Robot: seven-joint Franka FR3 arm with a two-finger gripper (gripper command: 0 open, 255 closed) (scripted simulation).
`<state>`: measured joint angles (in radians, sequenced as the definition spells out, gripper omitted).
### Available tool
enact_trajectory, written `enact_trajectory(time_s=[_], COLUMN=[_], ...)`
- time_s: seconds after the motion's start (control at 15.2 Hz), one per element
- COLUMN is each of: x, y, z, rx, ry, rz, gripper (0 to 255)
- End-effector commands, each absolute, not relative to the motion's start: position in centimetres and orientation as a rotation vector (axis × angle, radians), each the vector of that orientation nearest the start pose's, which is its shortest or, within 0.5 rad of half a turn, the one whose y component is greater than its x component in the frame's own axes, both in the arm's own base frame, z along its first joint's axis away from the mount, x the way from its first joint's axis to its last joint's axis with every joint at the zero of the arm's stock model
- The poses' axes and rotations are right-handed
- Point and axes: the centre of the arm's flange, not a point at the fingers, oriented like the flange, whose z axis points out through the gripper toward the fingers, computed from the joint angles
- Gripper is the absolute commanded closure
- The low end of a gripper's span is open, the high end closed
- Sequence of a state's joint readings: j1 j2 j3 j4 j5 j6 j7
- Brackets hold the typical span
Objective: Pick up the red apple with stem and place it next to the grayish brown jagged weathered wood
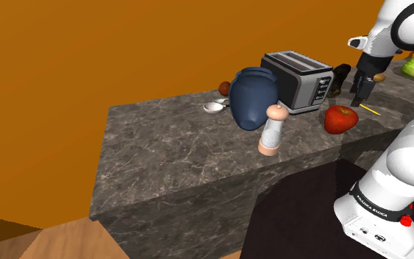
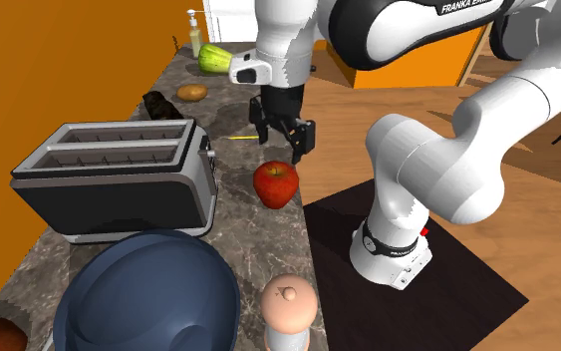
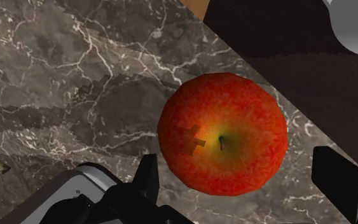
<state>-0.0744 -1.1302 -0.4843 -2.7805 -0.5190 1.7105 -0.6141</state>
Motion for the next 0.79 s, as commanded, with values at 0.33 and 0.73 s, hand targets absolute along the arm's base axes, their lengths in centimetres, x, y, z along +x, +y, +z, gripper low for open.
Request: enact_trajectory(time_s=[0.33,0.73], x=[19.9,19.9], y=[-17.8,-17.8], z=[42.9,42.9], rx=[-3.164,-3.164], ry=[-0.624,-0.624], rz=[0.020,0.020], gripper=[0,0])
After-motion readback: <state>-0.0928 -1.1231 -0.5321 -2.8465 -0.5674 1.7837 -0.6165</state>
